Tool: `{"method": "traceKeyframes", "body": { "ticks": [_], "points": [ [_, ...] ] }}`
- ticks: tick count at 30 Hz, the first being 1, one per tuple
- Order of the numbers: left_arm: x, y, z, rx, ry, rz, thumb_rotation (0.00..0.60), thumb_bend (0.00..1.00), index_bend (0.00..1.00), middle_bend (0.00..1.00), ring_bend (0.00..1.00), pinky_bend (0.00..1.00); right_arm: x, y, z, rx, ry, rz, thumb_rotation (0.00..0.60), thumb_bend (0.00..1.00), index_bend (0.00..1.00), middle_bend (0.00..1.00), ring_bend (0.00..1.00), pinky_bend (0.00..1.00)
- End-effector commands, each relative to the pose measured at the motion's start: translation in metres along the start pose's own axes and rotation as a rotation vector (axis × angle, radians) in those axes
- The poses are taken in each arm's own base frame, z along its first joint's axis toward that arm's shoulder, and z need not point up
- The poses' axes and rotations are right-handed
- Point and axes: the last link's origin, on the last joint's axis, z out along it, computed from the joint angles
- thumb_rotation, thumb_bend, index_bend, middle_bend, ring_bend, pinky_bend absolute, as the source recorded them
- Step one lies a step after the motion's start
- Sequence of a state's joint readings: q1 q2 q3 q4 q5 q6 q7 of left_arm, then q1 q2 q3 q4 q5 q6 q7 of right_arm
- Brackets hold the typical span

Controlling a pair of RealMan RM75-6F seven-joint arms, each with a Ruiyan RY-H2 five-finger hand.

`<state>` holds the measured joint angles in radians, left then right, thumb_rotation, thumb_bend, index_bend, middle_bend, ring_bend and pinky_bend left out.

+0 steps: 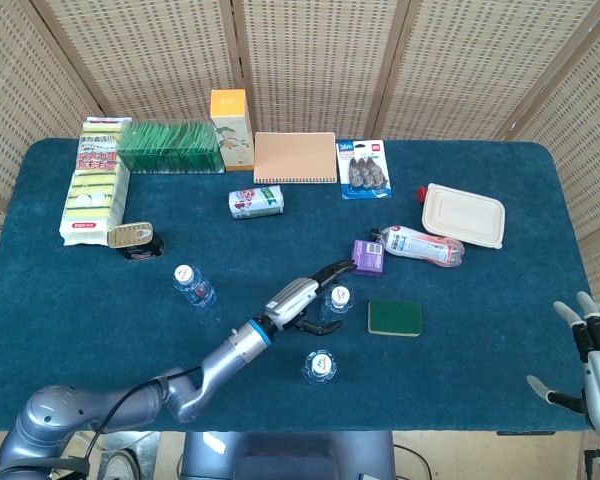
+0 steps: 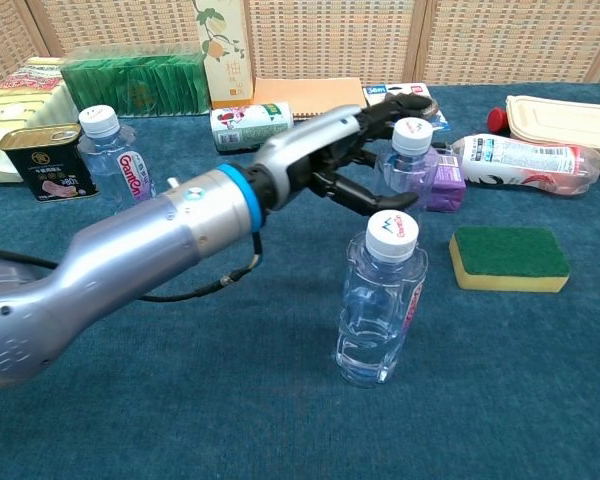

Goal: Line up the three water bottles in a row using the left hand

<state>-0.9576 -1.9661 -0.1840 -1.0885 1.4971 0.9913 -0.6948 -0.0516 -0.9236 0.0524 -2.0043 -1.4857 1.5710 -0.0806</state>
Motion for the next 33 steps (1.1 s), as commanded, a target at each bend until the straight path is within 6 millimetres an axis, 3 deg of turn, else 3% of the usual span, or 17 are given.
{"method": "traceKeyframes", "body": {
  "ticks": [1,13,20,25,29,33],
  "points": [
    [0.012,-0.002,-0.026,-0.019,0.033,-0.02,0.6,0.33,0.0,0.0,0.0,0.16,-0.001,-0.001,-0.001,0.005,-0.004,-0.002,0.6,0.0,0.14,0.0,0.0,0.0],
    [0.039,-0.003,-0.096,-0.055,0.04,-0.083,0.6,0.33,0.0,0.0,0.0,0.15,-0.003,-0.007,-0.005,0.025,-0.009,-0.012,0.6,0.0,0.14,0.0,0.0,0.0],
    [0.042,-0.005,-0.145,-0.021,-0.056,-0.069,0.6,0.19,0.0,0.0,0.0,0.07,-0.005,-0.01,-0.005,0.036,-0.016,-0.019,0.6,0.0,0.14,0.0,0.0,0.0],
    [0.036,-0.009,-0.172,0.004,-0.098,-0.077,0.6,0.16,0.0,0.0,0.0,0.06,-0.007,-0.012,-0.006,0.044,-0.022,-0.022,0.6,0.0,0.14,0.0,0.0,0.0],
    [0.027,-0.013,-0.178,0.012,-0.122,-0.084,0.6,0.13,0.0,0.0,0.0,0.06,-0.007,-0.013,-0.007,0.047,-0.021,-0.024,0.6,0.0,0.14,0.0,0.0,0.0],
    [0.014,-0.017,-0.17,0.023,-0.147,-0.116,0.6,0.13,0.0,0.0,0.0,0.06,-0.007,-0.014,-0.008,0.053,-0.026,-0.026,0.6,0.0,0.14,0.0,0.0,0.0]
  ]
}}
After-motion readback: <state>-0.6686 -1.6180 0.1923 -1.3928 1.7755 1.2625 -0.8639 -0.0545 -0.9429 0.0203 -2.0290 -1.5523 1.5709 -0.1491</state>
